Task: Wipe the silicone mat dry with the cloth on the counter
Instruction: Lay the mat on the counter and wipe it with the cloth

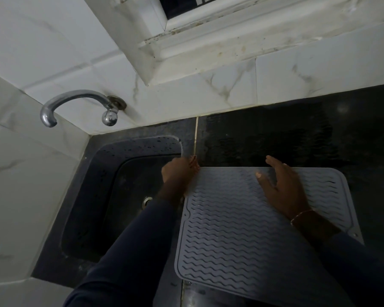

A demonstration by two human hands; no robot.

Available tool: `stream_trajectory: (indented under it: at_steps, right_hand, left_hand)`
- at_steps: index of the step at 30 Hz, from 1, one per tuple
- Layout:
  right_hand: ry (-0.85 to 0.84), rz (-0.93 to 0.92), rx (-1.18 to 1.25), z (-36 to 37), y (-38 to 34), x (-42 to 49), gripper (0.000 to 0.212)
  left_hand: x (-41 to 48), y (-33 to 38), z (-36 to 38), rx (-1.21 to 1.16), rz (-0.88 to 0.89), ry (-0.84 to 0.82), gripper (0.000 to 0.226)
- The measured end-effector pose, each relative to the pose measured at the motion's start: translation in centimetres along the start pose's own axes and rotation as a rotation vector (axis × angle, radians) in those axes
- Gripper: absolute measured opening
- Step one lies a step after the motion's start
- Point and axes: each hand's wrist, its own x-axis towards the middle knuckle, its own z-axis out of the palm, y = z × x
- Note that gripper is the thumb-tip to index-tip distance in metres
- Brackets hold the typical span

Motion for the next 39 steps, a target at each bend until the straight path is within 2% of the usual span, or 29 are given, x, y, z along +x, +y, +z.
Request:
stream_trajectory:
  at_steps: [4, 6, 8, 11, 14, 17, 21, 24, 26, 28, 30, 33, 39]
  right_hand:
    - [0.041, -0.024, 0.035, 0.1, -0.1, 0.1, 0.071]
    - [0.057, -0.045, 0.022, 0.3, 0.0, 0.1, 0.072]
    - [0.066, -0.058, 0.002, 0.4, 0.0, 0.2, 0.073]
    - [0.083, -0.064, -0.030, 0.5, 0.1, 0.2, 0.071]
    - [0.093, -0.080, -0.024, 0.6, 0.2, 0.2, 0.071]
    - [0.077, -0.080, -0.026, 0.6, 0.4, 0.4, 0.070]
    - [0.063, -0.116, -0.042, 0.5, 0.6, 0.5, 0.064]
    - [0.075, -0.112, -0.034, 0.7, 0.8, 0.5, 0.057]
    - [0.076, -0.105, -0.024, 0.7, 0.7, 0.5, 0.056]
    - [0.081, -0.101, -0.023, 0.7, 0.7, 0.5, 0.056]
    - [0.077, -0.094, -0.028, 0.7, 0.6, 0.4, 0.057]
    - [0.066, -0.089, -0.034, 0.6, 0.4, 0.4, 0.056]
    - [0.080, -0.108, -0.053, 0.6, 0.6, 0.4, 0.054]
  left_hand:
    - [-0.3, -1.7, -0.5, 0.079, -0.025, 0.115, 0.038]
    - [-1.7, 0.1, -0.5, -0.087, 0.105, 0.210, 0.035]
    - [-3.3, 3.7, -0.1, -0.252, 0.277, 0.222, 0.034]
    - [-5.1, 8.8, 2.5, -0.130, 0.474, 0.166, 0.030]
    - [-5.3, 9.2, 3.7, -0.049, 0.497, 0.137, 0.031]
    - [-4.2, 5.8, 3.1, -0.019, 0.522, 0.129, 0.027]
    - [-2.7, 0.6, 2.0, 0.065, 0.411, 0.056, 0.026]
    - [-2.3, -0.5, 0.7, 0.193, 0.346, 0.023, 0.023]
    - [-2.3, 0.4, 0.0, 0.136, 0.285, 0.072, 0.027]
    - [-3.2, 3.2, 0.3, -0.025, 0.267, 0.120, 0.034]
    - [-4.8, 7.2, 1.3, -0.146, 0.318, 0.102, 0.039]
    - [-6.9, 11.4, 3.3, -0.104, 0.409, 0.065, 0.043]
    - [-5.3, 6.5, 2.9, -0.027, 0.477, 0.033, 0.033]
